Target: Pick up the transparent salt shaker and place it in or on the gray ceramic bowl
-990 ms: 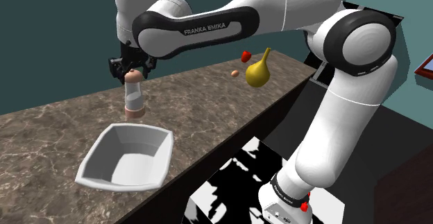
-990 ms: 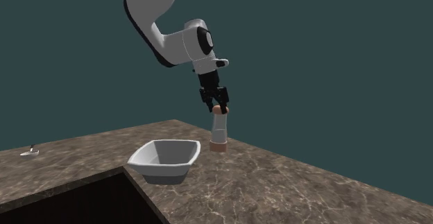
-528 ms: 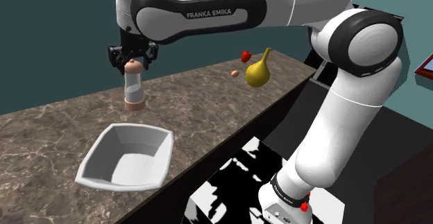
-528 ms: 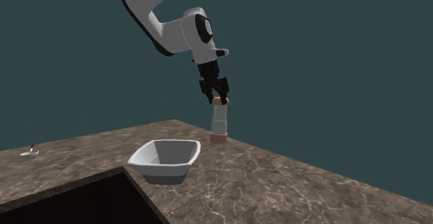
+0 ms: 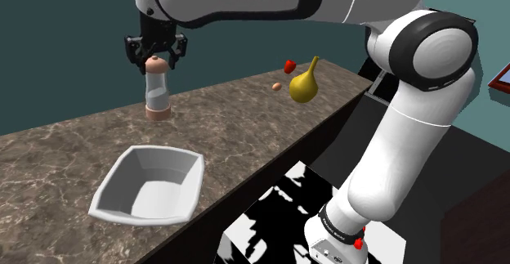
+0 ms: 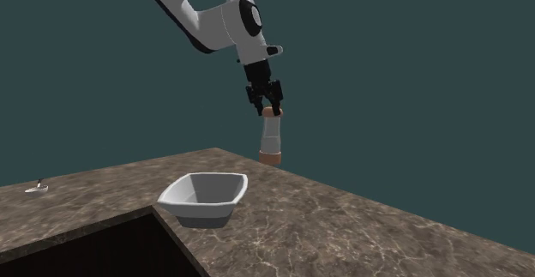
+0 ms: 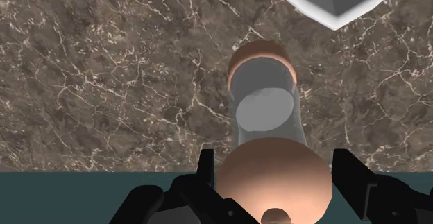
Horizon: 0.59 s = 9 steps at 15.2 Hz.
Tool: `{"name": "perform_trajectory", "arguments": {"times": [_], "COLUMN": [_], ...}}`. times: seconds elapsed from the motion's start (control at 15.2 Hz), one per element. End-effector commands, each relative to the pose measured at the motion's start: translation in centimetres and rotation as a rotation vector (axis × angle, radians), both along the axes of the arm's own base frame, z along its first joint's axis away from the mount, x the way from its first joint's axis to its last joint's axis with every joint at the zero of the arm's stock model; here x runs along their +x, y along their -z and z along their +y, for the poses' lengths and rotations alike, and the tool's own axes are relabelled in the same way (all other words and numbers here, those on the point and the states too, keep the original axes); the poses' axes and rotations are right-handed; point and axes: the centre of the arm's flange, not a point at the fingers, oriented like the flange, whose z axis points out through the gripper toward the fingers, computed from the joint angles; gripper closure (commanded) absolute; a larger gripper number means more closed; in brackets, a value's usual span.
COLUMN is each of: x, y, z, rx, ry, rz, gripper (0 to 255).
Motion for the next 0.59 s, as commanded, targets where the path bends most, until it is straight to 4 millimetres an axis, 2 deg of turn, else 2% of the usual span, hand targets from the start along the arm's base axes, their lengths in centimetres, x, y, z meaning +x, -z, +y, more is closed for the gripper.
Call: {"name": "perform_trajectory", "arguments": {"times": [0.0, 0.53], "x": [0.1, -8.6], "y": [-1.0, -4.3], "z": [0.1, 4.9], "rx": [0.0, 0.0], "ry": [0.0, 0.0], "rz": [0.0, 0.0], "gripper": [255, 255]}}
